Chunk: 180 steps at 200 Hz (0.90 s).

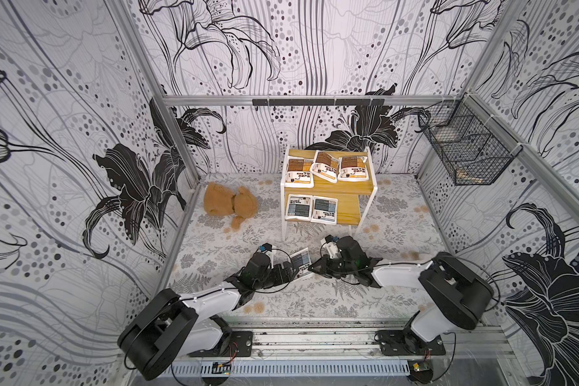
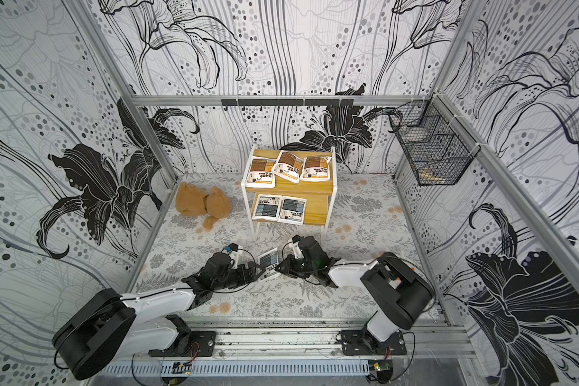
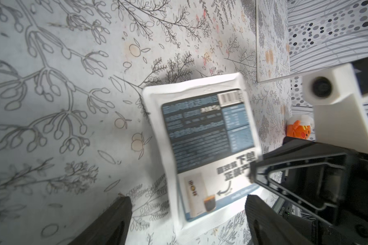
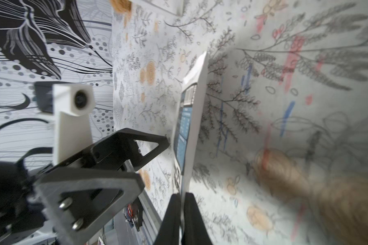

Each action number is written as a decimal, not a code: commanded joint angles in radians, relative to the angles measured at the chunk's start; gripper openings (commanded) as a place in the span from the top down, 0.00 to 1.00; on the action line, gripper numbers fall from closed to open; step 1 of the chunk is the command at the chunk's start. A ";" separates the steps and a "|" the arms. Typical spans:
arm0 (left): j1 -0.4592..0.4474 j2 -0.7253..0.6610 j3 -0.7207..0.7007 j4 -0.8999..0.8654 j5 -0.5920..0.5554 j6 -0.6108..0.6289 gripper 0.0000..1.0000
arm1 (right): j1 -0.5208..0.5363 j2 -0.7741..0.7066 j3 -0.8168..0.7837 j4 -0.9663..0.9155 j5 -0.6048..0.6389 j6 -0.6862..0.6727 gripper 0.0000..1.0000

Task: Place the bagged coffee beans on the shelf by color
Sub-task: Pick up the bagged coffee beans at the center of the board.

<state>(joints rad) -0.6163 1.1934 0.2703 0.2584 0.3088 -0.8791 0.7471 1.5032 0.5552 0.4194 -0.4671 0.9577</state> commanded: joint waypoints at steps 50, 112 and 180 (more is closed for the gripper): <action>-0.053 -0.234 0.045 0.071 0.031 -0.279 0.11 | 0.006 -0.514 -0.089 -0.301 0.209 0.009 0.96; -0.185 -0.084 0.238 0.252 -0.001 -0.331 0.14 | 0.003 -0.714 -0.010 -0.460 0.267 0.007 0.97; -0.240 0.003 0.299 0.311 -0.014 -0.337 0.25 | -0.011 -0.756 0.056 -0.559 0.269 -0.033 0.97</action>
<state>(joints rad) -0.8490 1.1954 0.5457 0.5228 0.3119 -1.2201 0.7444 0.7620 0.5701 -0.0879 -0.2134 0.9527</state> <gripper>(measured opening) 0.750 0.079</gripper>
